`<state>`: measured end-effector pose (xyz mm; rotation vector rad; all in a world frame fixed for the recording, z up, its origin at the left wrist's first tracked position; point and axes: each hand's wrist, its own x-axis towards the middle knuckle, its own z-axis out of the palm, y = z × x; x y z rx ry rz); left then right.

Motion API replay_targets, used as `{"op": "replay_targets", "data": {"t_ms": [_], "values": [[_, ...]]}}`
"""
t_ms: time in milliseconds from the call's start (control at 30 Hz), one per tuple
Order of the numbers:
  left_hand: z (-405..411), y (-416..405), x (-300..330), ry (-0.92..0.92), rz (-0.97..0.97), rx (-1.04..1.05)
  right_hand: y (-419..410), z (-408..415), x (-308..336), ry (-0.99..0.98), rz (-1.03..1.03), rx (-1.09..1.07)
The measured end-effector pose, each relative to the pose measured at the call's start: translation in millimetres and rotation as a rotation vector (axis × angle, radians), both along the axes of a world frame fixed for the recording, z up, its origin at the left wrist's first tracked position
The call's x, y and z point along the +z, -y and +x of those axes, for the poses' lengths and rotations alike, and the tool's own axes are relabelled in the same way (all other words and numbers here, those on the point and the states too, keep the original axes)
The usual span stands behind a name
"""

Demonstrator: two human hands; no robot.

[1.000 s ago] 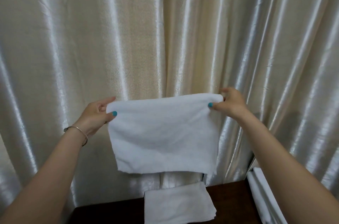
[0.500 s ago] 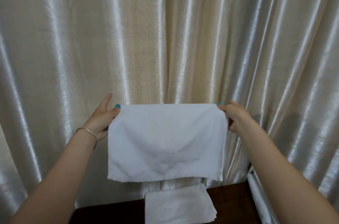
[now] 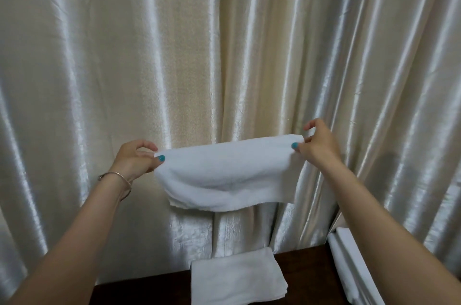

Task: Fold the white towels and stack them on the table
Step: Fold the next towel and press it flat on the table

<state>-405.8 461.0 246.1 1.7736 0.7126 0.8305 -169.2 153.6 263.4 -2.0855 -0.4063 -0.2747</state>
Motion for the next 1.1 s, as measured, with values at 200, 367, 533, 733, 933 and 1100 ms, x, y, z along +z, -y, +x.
{"op": "replay_targets", "data": {"t_ms": [200,367,533,733,933,1100], "values": [[-7.0,-11.0,2.0,0.036,0.04,-0.022,4.6,-4.4,5.1,-0.391,0.504,0.271],[-18.7,-9.9,14.5,0.133,0.101,-0.037,8.0,-14.3,5.7,-0.429,0.443,0.512],[-26.0,-5.1,24.0,0.007,0.207,0.001,-3.8,-18.5,1.7,-0.12,0.151,0.32],[-27.8,1.5,22.4,-0.039,0.562,0.266,-4.2,-20.1,2.1,0.073,0.005,0.226],[-29.0,-10.4,16.1,0.06,0.499,0.197,-2.2,-18.8,0.4,-0.045,0.309,0.349],[-15.8,9.9,8.5,0.217,0.289,0.145,-8.4,-27.1,-6.8,-0.082,0.292,0.33]]}}
